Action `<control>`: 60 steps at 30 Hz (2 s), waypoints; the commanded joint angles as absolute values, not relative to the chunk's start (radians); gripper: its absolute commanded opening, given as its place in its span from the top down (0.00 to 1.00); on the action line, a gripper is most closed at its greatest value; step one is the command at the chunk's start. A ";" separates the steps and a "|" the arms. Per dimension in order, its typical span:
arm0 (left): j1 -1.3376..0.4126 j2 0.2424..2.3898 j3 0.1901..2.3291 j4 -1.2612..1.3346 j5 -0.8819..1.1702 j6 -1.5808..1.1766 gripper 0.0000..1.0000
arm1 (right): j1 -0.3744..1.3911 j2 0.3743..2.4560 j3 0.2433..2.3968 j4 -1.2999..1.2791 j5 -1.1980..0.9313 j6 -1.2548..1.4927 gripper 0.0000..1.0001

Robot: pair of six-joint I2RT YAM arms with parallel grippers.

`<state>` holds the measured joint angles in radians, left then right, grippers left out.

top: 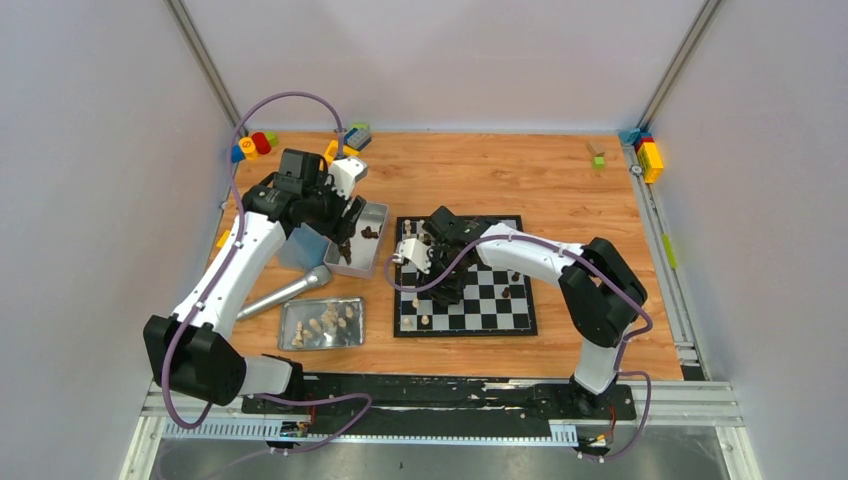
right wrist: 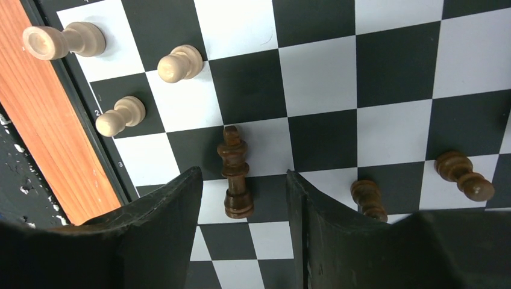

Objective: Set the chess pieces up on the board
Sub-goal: Pick up the chess piece from the chessboard, then place the chess piece on the chessboard.

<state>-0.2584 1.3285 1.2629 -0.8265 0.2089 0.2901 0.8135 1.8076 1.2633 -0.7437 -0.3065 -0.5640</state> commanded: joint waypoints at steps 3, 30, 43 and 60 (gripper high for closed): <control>-0.247 1.290 1.270 -0.821 0.233 0.293 0.24 | 0.837 1.835 1.313 -0.733 -0.280 -0.594 0.46; -0.244 1.286 1.266 -0.808 0.249 0.297 0.24 | 0.779 1.619 1.166 -0.452 -0.375 -0.515 1.00; -0.244 1.290 1.198 -0.687 0.342 0.355 0.25 | 0.652 1.447 0.636 0.419 -0.808 -0.357 1.00; -0.244 1.336 1.172 -0.661 0.403 0.343 0.26 | 0.604 1.643 0.301 1.291 -0.876 -0.147 0.92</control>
